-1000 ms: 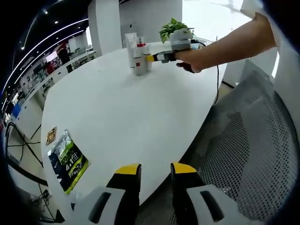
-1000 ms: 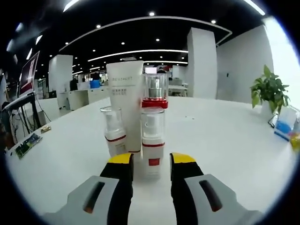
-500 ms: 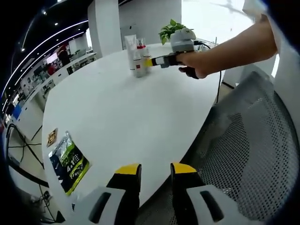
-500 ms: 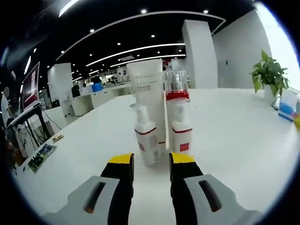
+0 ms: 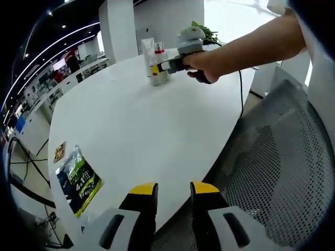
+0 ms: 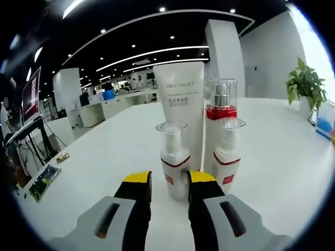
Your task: Arrange the skincare products in the storage area until every visible bottle or jar stands upright without overlapping.
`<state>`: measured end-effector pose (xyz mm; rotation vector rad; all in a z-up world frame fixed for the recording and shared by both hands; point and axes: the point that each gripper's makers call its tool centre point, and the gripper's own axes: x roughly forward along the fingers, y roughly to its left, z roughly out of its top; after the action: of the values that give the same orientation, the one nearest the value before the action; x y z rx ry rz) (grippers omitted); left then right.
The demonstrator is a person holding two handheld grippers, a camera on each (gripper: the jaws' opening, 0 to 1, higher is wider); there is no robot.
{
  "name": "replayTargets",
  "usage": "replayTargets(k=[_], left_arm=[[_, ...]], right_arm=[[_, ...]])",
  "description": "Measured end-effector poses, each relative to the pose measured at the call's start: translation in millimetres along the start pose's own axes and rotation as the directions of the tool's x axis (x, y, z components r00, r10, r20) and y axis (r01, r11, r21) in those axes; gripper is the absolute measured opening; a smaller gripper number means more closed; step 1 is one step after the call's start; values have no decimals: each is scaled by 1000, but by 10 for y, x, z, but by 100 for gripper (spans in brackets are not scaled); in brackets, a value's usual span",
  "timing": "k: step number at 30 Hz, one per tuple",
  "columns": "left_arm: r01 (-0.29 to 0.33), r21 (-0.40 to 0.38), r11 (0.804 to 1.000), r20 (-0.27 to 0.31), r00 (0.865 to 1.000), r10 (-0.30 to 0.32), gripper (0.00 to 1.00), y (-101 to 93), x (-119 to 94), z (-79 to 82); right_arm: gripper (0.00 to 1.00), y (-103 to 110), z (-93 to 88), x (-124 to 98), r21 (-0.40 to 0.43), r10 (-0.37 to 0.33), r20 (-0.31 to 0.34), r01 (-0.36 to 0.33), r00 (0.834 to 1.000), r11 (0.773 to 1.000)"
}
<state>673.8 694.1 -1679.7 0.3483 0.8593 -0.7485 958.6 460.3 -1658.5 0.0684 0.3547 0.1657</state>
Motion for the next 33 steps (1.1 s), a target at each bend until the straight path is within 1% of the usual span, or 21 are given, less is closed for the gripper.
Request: replayTargets(k=[4,7,9,17,19,23,26,28,30,33], left_arm=[[2,5,1000,-5,1000,-2,25,-5,3,-9],[3,3,1000,-8,1000,-2,25,-5,5,-15],[2,4,1000,-8,1000,-1,25,-3,5,-15],[5,4,1000,-5,1000,-5,25,-11,3,-10],[6,5,1000,-5,1000,-6,25,-13,4,-10],[8,6,1000,-7,1000,-8,25,-18,6,-11],[6,8,1000,-9,1000,-6,25,-13,7,-15],[6,7,1000,-9,1000,-6,25,-15,6,-12],[6,9,1000,-11,1000,-5,25,-14,7,-16],[6,9,1000,-12,1000,-6,25,-15,10,-18]], right_arm=[[25,-60,-22,58,12,-20,-19,20,1000,1000],[25,-58,-31,97,12,-24,-29,24,999,1000],[22,-63,-10,98,-11,-30,-28,30,999,1000],[20,-130,7,0,-32,-38,-32,37,999,999],[19,-159,-4,-17,-25,-41,-34,40,999,999],[16,-165,-27,-42,-32,-39,-44,38,998,999],[15,-168,-12,-75,-34,-43,-42,42,998,999],[16,-169,0,-82,-27,-45,-40,43,998,999],[20,-145,32,-88,-9,-41,-33,41,999,999],[22,-86,80,-61,-16,-37,-22,37,999,999]])
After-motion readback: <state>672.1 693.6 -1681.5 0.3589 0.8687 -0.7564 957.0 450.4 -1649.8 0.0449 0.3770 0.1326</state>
